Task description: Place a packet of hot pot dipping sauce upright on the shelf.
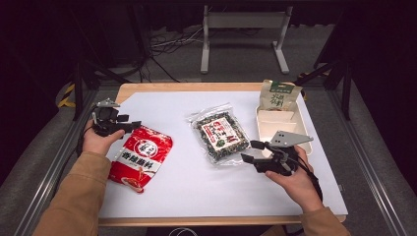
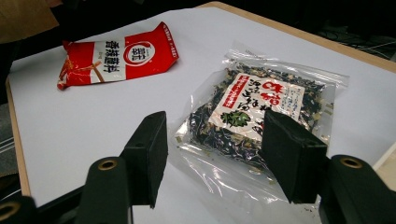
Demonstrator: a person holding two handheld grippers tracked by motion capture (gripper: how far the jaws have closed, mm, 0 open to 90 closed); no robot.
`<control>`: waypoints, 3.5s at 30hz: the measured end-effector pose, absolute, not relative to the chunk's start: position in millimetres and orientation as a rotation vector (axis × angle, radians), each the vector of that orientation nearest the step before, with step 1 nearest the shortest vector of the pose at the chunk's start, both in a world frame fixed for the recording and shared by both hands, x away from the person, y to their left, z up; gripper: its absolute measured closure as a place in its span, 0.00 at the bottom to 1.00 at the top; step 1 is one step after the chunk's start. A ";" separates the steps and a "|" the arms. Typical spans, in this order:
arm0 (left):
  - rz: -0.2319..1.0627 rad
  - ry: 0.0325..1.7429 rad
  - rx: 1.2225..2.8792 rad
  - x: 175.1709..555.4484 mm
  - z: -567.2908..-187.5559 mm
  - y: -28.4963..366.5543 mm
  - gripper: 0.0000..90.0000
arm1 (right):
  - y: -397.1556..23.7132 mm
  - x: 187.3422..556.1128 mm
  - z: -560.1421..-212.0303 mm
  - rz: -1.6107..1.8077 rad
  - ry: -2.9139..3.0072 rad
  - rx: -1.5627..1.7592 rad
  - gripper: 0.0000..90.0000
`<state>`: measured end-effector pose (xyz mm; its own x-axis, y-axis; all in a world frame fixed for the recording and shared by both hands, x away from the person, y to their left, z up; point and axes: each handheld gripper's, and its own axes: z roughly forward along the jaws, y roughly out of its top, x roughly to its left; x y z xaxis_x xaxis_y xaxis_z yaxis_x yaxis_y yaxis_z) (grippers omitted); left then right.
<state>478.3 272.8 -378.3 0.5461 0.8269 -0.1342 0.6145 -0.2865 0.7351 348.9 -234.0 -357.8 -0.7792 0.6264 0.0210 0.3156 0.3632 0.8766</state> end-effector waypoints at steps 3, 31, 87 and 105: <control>0.360 1.162 2.013 485.4 -384.9 273.3 0.42 | -236.9 348.7 -357.6 1.382 2.308 0.842 0.46; 0.128 1.183 2.065 521.4 -435.8 277.1 0.35 | -247.8 345.9 -361.3 1.386 2.297 0.885 0.45; 0.348 1.028 2.137 456.3 -343.9 285.5 1.00 | -234.4 352.0 -363.1 1.408 2.300 0.833 0.45; 0.396 0.848 2.112 388.5 -288.0 286.8 1.00 | -229.5 352.4 -361.7 1.433 2.294 0.813 0.46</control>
